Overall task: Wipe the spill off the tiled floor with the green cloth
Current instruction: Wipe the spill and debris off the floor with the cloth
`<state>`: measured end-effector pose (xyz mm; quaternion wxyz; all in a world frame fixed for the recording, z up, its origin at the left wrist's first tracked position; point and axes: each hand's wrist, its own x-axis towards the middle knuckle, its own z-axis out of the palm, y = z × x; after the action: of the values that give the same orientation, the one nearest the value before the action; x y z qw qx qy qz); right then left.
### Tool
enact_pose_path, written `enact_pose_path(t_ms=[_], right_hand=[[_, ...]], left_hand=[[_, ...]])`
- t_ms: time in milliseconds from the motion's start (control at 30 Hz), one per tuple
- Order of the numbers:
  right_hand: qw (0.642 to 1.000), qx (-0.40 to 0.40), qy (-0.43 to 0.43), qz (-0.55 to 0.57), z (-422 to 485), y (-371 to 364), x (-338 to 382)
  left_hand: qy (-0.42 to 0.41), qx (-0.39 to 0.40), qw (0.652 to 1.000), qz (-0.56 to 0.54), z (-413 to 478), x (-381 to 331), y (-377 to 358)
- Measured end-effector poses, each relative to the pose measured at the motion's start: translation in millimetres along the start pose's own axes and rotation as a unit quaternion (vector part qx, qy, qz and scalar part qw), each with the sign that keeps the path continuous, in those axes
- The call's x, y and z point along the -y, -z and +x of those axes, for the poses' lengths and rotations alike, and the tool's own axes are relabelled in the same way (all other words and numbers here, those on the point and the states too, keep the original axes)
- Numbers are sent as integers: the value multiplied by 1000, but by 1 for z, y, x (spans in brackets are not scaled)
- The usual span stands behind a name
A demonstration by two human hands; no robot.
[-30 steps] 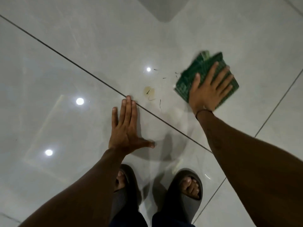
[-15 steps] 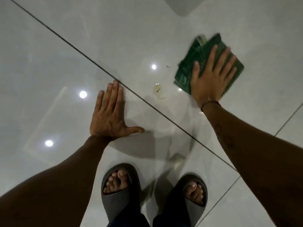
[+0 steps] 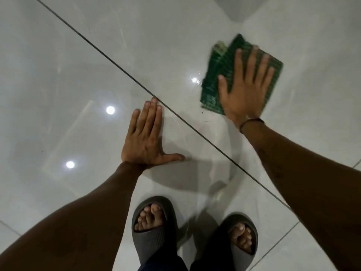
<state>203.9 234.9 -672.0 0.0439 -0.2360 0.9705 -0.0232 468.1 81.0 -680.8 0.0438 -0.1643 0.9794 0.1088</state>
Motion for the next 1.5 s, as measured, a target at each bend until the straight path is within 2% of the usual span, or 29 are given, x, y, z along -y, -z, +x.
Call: enact_pose_path(t_ms=[67, 133, 200, 233, 300, 367, 433, 500, 567, 633, 700, 767, 833, 900, 933, 1000, 1033, 1100, 1167, 1200, 1267, 1300, 1367, 1433, 1500], right_hand=[[998, 13, 61, 10, 2, -4, 35], [984, 38, 175, -1, -30, -9, 47], [956, 66, 286, -10, -73, -12, 27], [949, 76, 305, -13, -86, -11, 9], [954, 78, 289, -28, -88, -6, -26], [977, 56, 204, -37, -66, -3, -40], [994, 8, 104, -26, -29, -3, -21], [998, -5, 68, -12, -4, -1, 16], [993, 9, 115, -1, -5, -4, 48], [980, 29, 197, -8, -28, -5, 49], [955, 57, 290, -24, -63, -4, 20], [941, 73, 330, -33, -80, -2, -22], [954, 66, 291, -35, -47, -1, -50], [983, 2, 182, -34, 3, 11, -52], [992, -40, 118, -35, 27, 21, -43], [997, -33, 61, -45, 47, 22, 1], [996, -23, 77, -33, 46, 21, 17], [982, 25, 185, -23, 15, 19, 31], [949, 17, 309, -65, 5, 30, -43], [933, 25, 350, -75, -5, 29, -71], [920, 33, 376, -103, -21, 28, -124], [931, 46, 349, -101, -28, 27, -139], [967, 42, 239, -79, -13, 27, -148], [993, 15, 109, -46, 21, 30, -128], [999, -3, 30, -28, 43, 26, -82]], left_hand=[[-2, -7, 1000, 2, 1, -1, 1], [-5, -20, 1000, 1, 2, 0, -1], [-5, -23, 1000, 7, -1, 1, -2], [-4, -24, 1000, 7, -2, 0, -1], [-5, -11, 1000, -1, -1, 1, 1], [2, 3, 1000, -4, -2, 2, 0], [3, 13, 1000, -3, -1, 2, -2], [-2, 3, 1000, -2, -1, 1, -2], [2, -1, 1000, 6, -2, 1, -3], [-2, 4, 1000, 10, 1, 0, -2], [5, 14, 1000, 4, 1, 0, 1], [-6, 18, 1000, 4, -6, 2, 3], [-10, 13, 1000, 3, 7, 0, -1], [-2, -6, 1000, -9, 31, -10, -1], [-3, -25, 1000, -14, 50, -14, -2], [-24, -2, 1000, -20, 57, -9, 2], [-26, -18, 999, -14, 56, -14, 1], [-8, -3, 1000, -26, 52, -17, -7], [3, -45, 998, -35, 82, -60, -15], [1, -32, 999, -44, 83, -61, -12], [-6, -36, 999, -39, 75, -57, -11], [-1, -37, 999, -27, 60, -48, -11], [-8, -19, 1000, -1, 40, -27, -8], [-14, -13, 1000, 11, 33, -14, -4], [-16, 2, 1000, 16, 20, -5, -3]])
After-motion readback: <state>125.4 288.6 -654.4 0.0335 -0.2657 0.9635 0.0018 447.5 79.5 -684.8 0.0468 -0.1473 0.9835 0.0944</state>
